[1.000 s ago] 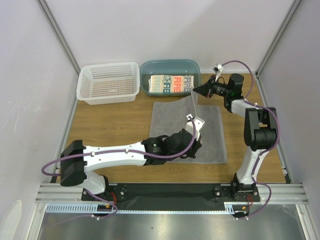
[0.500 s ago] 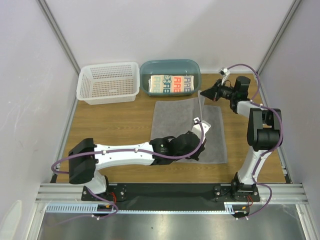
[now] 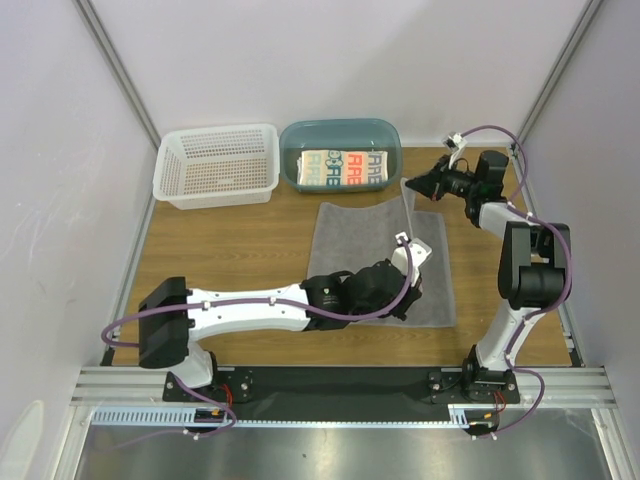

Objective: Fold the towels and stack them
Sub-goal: Fold the towel

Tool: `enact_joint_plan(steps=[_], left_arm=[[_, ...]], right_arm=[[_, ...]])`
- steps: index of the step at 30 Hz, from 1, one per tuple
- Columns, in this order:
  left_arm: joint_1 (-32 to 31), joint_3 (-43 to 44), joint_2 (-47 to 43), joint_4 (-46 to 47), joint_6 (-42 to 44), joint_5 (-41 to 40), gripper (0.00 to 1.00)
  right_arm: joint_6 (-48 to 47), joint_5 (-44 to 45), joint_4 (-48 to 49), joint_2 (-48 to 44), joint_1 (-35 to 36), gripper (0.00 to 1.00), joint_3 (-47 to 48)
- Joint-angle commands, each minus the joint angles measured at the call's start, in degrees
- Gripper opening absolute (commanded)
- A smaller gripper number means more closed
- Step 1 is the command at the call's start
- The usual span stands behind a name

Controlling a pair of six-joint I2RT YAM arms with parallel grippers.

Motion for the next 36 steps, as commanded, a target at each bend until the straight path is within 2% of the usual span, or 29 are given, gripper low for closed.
enact_joint_plan(steps=[1,11,21,22,23,24,25,27,28,32,33,34,36], left_arm=[[-1.53,2.81,1.16,2.45,0.88,2.66,0.00],[-1.45,5.97,7.83,3.24,2.99,6.61,0.00],[-1.53,12.47,14.43,2.98,7.73,14.34,0.00],[-1.53,13.00,15.21,2.72,8.52,14.35,0.03],[-1.45,14.05,15.66,2.02,9.05,16.09,0.10],[-1.45,14.75,16.10,1.40,9.58,17.67,0.21],[-1.53,15.63,16.54,0.87,10.10,18.12,0.43],[-1.45,15.47,16.19,-0.10,10.46,18.13,0.56],[-1.45,15.29,15.84,-0.45,10.46,17.34,0.66],[-0.66,12.23,11.46,-1.51,10.99,11.98,0.79],[-0.22,11.43,10.57,-1.59,10.38,10.93,0.81],[1.26,10.55,9.61,-1.68,8.02,9.53,0.82],[3.46,7.83,6.54,-2.12,4.77,8.90,0.83]], right_arm=[[-2.29,0.66,1.61,-2.74,-1.47,0.00,-0.34],[-4.40,2.24,0.73,-0.90,-5.87,0.01,-4.12],[-7.74,3.30,-4.72,-0.55,-7.63,0.04,-2.45],[-7.83,3.30,-5.07,-0.63,-7.72,0.06,-2.19],[-8.00,3.47,-6.03,-0.72,-7.81,0.10,-2.01],[-8.35,3.91,-7.17,-0.81,-7.72,0.27,-1.66],[-9.31,5.13,-10.58,-1.24,-7.89,0.32,-0.18],[-9.76,6.02,-13.32,-1.77,-8.25,0.39,1.15],[-9.59,6.55,-14.12,-2.73,-8.77,0.52,1.59],[-2.94,8.22,-11.94,-6.33,-9.74,0.78,1.94],[-1.16,8.74,-11.93,-6.78,-9.92,0.96,2.64],[1.12,10.84,-12.36,-7.39,-10.00,1.00,2.99],[5.94,13.75,-16.22,-8.89,-10.09,1.00,4.13]])
